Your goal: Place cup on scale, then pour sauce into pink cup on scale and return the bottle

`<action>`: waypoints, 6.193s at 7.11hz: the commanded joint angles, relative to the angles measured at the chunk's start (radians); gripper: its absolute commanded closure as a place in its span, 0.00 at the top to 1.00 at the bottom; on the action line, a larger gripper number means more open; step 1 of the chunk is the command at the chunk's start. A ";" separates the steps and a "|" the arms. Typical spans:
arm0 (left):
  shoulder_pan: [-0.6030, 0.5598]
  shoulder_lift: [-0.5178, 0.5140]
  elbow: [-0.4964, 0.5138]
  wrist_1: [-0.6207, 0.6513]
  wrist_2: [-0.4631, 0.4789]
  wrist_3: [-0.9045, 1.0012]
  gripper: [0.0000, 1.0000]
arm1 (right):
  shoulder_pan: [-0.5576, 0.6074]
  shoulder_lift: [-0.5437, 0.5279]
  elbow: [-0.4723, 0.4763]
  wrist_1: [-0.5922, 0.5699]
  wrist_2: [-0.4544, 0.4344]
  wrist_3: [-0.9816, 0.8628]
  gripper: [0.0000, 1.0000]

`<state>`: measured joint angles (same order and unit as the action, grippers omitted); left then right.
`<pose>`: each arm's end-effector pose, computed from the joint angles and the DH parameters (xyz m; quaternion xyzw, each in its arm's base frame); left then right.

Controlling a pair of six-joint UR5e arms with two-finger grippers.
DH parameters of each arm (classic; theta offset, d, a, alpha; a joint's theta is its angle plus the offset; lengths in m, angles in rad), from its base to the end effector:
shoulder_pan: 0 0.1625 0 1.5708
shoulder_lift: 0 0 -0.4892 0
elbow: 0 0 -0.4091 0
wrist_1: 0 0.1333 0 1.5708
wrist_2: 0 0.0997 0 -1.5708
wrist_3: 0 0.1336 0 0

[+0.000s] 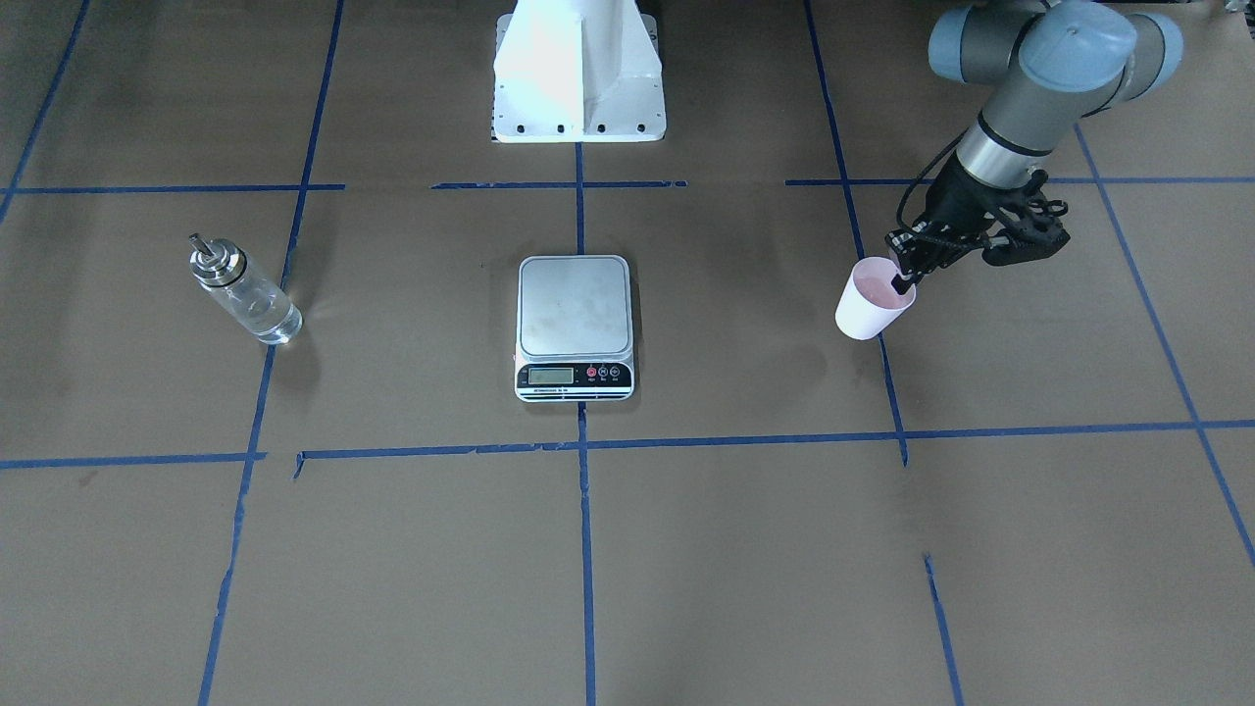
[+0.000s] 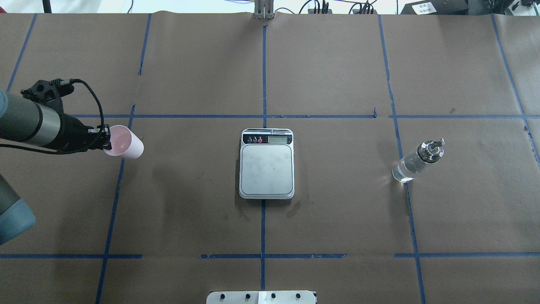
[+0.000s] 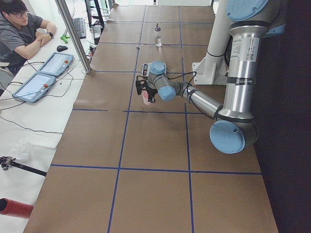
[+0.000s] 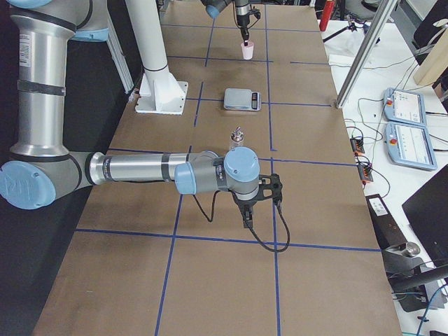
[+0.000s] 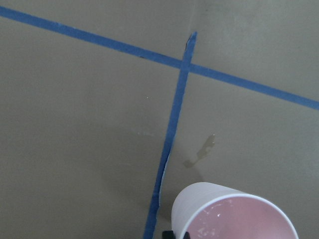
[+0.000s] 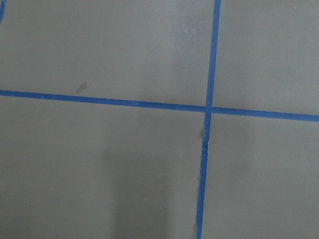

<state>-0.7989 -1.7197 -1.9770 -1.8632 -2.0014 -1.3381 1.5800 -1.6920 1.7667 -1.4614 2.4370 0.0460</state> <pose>0.3471 -0.4677 0.4363 0.0287 0.4455 -0.1644 0.8796 0.0358 -0.4624 0.6844 0.0757 -0.4194 -0.0136 0.9045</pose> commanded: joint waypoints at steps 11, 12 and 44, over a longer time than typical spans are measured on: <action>0.323 -0.673 0.290 0.391 0.159 -0.388 0.00 | 0.000 -0.001 0.002 0.004 0.047 0.022 1.00; 0.335 -0.676 0.309 0.389 0.159 -0.382 0.00 | 0.000 -0.001 0.002 0.004 0.045 0.022 1.00; -0.582 -0.135 0.150 0.394 -0.034 1.355 1.00 | -1.422 0.035 0.309 -0.023 -1.641 1.706 1.00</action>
<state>-1.3795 -1.8553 -1.8291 -1.4695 -2.0351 0.0174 0.1585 -1.6627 2.0910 -1.4758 0.8036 1.7527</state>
